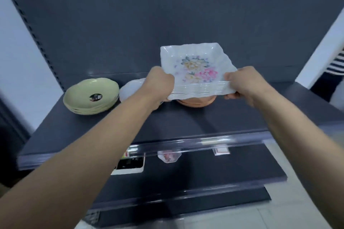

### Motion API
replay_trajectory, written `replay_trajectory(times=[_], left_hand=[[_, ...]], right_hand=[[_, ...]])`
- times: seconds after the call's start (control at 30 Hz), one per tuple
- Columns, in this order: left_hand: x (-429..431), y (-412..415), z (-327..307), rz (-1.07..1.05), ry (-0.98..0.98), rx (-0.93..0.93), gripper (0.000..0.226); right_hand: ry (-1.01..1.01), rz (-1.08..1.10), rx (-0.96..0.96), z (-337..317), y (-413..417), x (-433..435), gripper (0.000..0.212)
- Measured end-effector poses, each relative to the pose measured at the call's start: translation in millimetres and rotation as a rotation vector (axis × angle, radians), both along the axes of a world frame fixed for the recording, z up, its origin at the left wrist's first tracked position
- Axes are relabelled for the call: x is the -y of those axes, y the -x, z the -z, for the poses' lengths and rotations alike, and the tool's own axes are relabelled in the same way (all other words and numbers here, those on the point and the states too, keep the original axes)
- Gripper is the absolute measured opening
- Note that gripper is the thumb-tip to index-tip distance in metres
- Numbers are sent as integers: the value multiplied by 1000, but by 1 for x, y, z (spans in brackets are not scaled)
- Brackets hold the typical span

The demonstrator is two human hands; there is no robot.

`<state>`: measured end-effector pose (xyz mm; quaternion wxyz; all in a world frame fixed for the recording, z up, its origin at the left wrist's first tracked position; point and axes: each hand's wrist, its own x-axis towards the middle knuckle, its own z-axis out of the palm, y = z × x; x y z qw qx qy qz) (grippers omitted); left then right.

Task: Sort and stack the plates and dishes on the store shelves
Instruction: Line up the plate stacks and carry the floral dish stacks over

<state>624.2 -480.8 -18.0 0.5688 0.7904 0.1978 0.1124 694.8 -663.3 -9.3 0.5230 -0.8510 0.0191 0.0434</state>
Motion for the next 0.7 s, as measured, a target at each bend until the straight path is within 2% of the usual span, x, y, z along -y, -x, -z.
replay_trajectory(times=[0.1,0.2,0.3,0.47,0.7], left_hand=[[41,-43,5,79,-6,-12,23],[72,-78,13,143,-51,-66,23],[95,-106,19,228,12,-81,16],[124,-146,28,298,81,-112,24],[155,-193,58,210,84,-189,25]], right_hand=[[4,81,-20,6,-27,49,20],[22,153,-26,12,-48,83,16],[36,204,-30,18,-67,106,9],[46,249,-60,34,-103,137,11],[56,167,-138,62,-161,167,12]])
